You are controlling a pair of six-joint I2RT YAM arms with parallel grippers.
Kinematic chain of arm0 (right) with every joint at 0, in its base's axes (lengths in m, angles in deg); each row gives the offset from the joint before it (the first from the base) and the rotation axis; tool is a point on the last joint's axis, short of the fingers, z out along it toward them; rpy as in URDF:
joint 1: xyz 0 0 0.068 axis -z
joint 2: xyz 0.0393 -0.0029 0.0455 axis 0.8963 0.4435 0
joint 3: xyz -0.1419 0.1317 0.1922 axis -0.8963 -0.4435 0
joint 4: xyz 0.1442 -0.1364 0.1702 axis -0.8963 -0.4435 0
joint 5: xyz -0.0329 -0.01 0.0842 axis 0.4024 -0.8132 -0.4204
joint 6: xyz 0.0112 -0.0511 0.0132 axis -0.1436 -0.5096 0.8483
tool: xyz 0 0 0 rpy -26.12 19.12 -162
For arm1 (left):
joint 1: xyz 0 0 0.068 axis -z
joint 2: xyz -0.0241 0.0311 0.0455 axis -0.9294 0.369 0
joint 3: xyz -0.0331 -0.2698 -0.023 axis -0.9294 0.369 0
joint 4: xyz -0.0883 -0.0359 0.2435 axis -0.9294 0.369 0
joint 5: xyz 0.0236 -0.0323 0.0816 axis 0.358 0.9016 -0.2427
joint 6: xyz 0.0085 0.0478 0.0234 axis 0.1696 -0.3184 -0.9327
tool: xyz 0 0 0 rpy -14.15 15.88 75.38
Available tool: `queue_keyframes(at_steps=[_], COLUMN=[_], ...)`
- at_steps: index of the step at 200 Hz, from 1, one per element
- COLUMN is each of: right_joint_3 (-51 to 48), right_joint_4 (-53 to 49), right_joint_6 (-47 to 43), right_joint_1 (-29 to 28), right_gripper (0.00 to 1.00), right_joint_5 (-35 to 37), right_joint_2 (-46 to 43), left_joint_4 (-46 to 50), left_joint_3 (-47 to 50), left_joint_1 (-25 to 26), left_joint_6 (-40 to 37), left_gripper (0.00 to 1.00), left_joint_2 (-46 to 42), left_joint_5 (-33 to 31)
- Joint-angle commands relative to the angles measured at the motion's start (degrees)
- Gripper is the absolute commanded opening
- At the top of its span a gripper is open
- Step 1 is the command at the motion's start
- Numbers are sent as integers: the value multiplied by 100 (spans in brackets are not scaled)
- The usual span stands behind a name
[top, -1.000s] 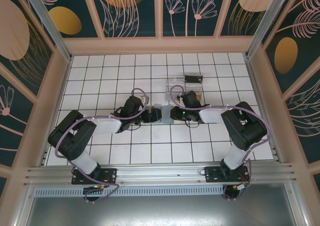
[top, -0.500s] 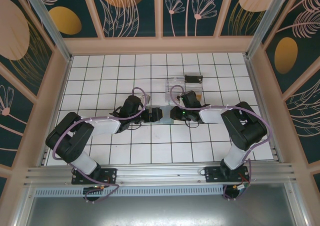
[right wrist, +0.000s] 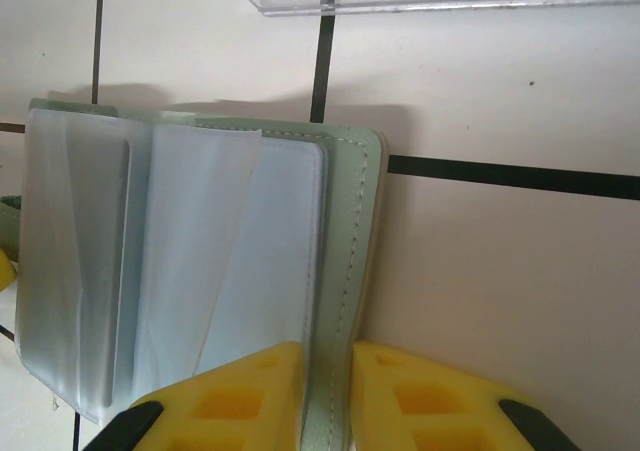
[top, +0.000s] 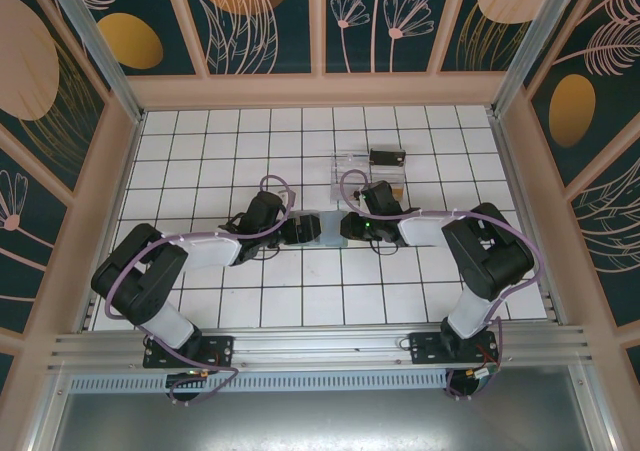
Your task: Take the credit cards out of the card holder
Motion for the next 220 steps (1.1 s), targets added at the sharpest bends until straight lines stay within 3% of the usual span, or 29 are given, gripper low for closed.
queue_keyframes(at_steps=[1, 220], right_joint_3=[103, 116], right_joint_4=[-17, 0], right_joint_6=[16, 50], right_joint_1=[-146, -172], right_gripper=[22, 22], right_joint_5=[-39, -38], right_joint_2=[308, 371], left_joint_4=[32, -389], left_joint_3=[-165, -130], left_joint_1=[5, 40], left_joint_6=[-85, -80], left_gripper=[84, 88], left_joint_2=[130, 241], left_joint_5=[83, 876])
